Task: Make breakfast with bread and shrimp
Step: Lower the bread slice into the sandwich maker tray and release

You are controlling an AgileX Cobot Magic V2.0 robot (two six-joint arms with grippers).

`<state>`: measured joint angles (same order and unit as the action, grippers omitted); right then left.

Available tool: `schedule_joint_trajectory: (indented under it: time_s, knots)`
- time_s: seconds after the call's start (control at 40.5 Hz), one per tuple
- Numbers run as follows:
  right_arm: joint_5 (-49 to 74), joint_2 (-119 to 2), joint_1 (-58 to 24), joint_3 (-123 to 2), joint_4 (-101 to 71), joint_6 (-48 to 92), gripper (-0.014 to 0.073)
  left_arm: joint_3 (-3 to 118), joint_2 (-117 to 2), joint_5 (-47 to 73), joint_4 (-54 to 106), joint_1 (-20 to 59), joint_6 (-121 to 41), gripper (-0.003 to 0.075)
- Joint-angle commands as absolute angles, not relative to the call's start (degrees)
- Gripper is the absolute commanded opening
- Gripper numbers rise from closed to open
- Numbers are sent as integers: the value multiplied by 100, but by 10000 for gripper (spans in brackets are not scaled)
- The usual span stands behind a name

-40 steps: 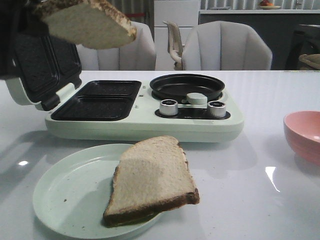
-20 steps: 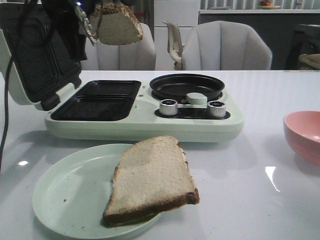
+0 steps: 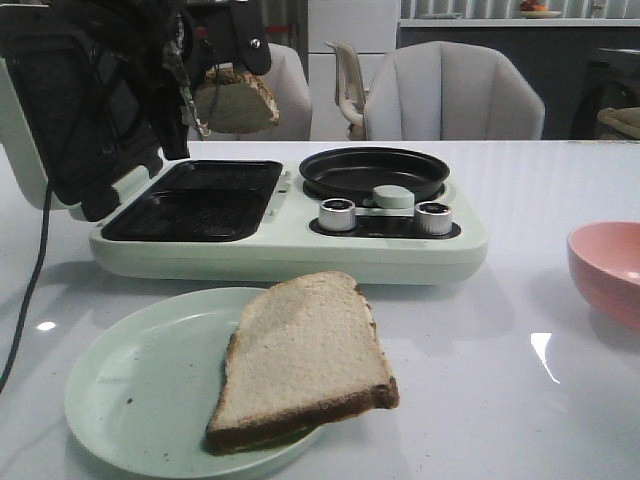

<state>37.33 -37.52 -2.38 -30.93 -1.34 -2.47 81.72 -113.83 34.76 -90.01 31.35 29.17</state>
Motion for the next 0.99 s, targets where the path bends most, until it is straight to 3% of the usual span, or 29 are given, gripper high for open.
schedule_joint_trajectory:
  time_s: [0.0,0.519,0.667,0.816,0.89,0.964]
  knots:
    - [3346,-3797,-209,-3298,-122,-207,505,8463,-11240,3645,-9247,3064,2952,99]
    - [3346,-3797,-209,-3298,-122,-207,505,8463,-11702,3676,-9247,2965,2952,113]
    - [3346,-3797,-209,-3298,-122,-207,505,8463,-11712,3676,-9247,2965,2952,244]
    - [3346,-3797,-209,-3298,-122,-207,505,8463,-11712,3703,-9247,2979,2952,449]
    - [3346,-3797,-209,-3298,-122,-207,505,8463,-11712,3703,-9247,3036,2952,484]
    - [3346,-3797,-209,-3298,-122,-207,505,8463,-11712,3703,-9182,3110,2952,467]
